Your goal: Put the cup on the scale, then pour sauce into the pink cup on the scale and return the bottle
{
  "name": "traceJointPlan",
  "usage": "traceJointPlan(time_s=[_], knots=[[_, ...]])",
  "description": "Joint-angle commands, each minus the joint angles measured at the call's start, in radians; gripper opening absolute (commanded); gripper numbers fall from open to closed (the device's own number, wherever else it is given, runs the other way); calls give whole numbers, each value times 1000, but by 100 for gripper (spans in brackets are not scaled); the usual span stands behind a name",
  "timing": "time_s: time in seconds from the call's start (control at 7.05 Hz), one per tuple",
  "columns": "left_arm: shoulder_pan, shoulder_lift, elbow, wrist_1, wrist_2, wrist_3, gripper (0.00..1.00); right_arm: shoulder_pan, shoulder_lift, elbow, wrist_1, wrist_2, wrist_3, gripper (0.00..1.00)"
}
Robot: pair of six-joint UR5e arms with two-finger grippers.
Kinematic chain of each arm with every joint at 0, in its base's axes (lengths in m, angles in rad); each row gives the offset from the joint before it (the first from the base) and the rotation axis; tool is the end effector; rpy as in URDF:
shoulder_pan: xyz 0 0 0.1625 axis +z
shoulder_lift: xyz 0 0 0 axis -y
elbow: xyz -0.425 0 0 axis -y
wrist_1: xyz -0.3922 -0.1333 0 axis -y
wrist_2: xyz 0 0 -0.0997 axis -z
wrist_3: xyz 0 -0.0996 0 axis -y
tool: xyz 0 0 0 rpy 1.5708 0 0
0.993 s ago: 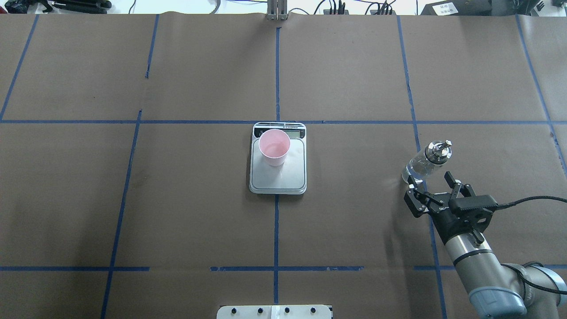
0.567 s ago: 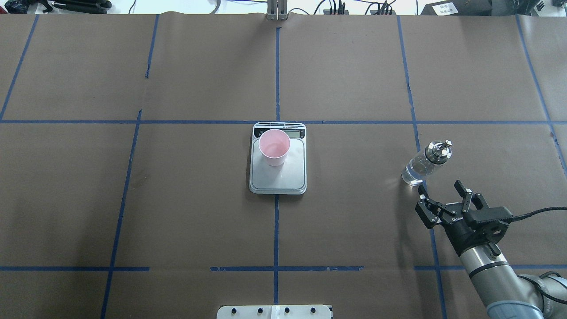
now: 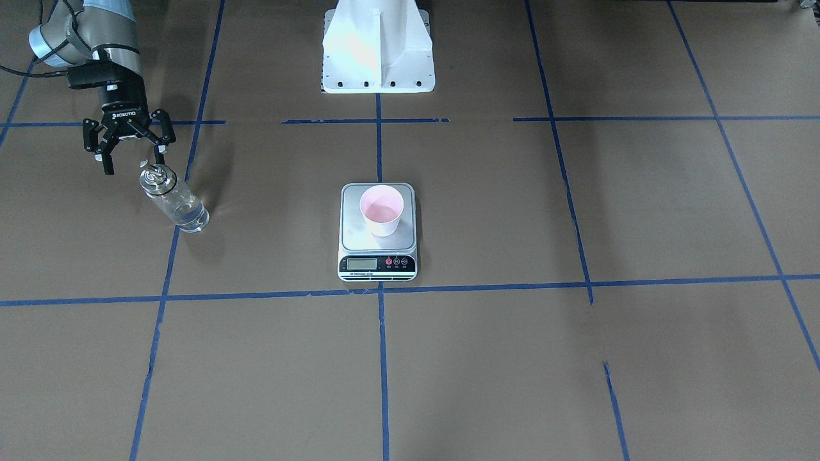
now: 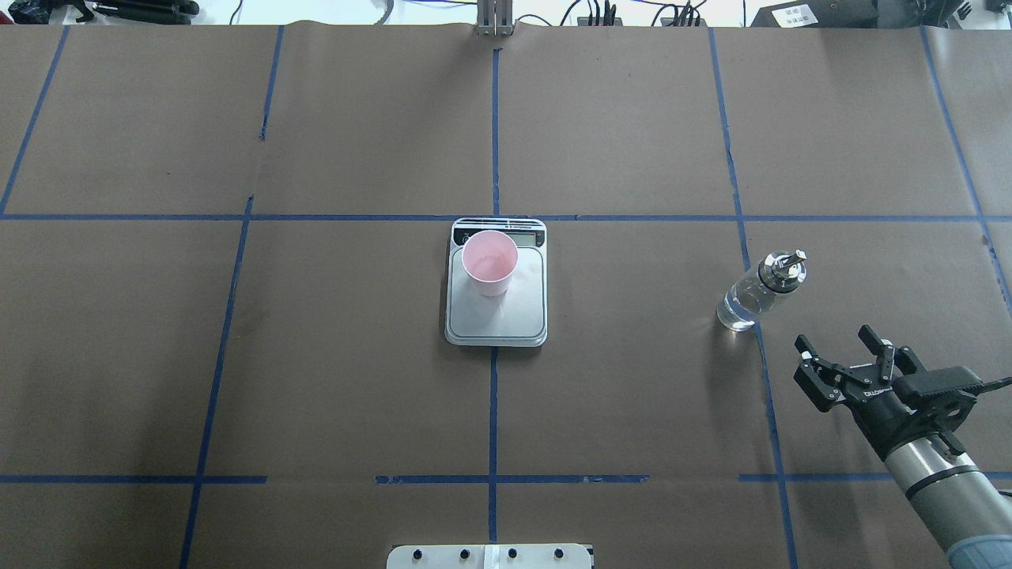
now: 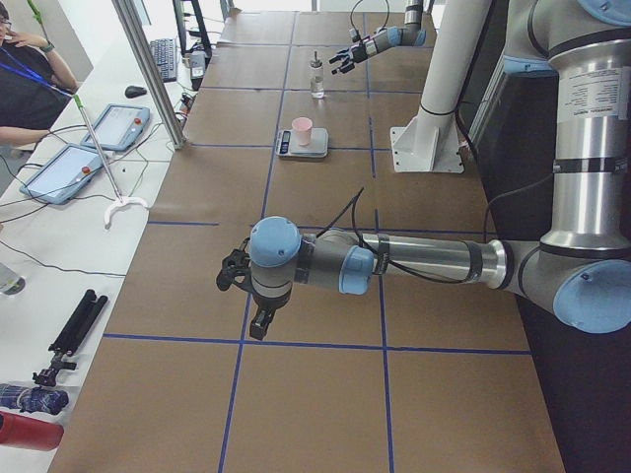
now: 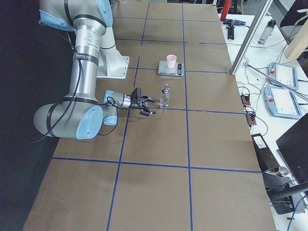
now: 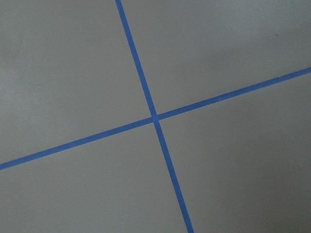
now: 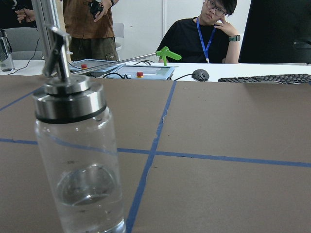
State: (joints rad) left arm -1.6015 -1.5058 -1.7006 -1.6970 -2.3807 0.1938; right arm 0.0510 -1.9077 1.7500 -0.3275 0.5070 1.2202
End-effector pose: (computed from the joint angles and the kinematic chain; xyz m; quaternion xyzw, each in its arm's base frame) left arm -0.0757 -0.4726 0.6097 0.1310 0.3799 0.1120 0.9088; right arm -0.3244 -0.2372 0.5596 0.5143 -0.3496 0.1489 0.7688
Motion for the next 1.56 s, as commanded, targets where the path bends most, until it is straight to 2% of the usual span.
traceJointPlan(time_s=[0.0, 0.14, 0.43, 0.57, 0.85, 0.99, 1.13, 1.42], knots=[[0, -1, -1, 0, 0, -1, 100, 106, -43, -51, 153, 141, -97, 100], [0, -1, 1, 0, 0, -1, 100, 225, -40, -93, 250, 262, -191, 100], [0, -1, 1, 0, 0, -2, 100, 555, -27, -106, 254, 640, -308, 100], [0, -1, -1, 0, -2, -1, 100, 771, 7, -133, 251, 886, -391, 100], [2, -2, -1, 0, -2, -2, 100, 1185, 164, -321, 214, 1358, -555, 100], [2, -2, -1, -1, -2, -2, 100, 1330, 235, -372, 109, 1533, -608, 100], [0, -1, 4, 0, 0, -1, 100, 1418, 277, -363, -85, 1653, -649, 100], [0, 1, 15, -3, -2, 3, 100, 1527, 350, -312, -523, 1815, -828, 100]])
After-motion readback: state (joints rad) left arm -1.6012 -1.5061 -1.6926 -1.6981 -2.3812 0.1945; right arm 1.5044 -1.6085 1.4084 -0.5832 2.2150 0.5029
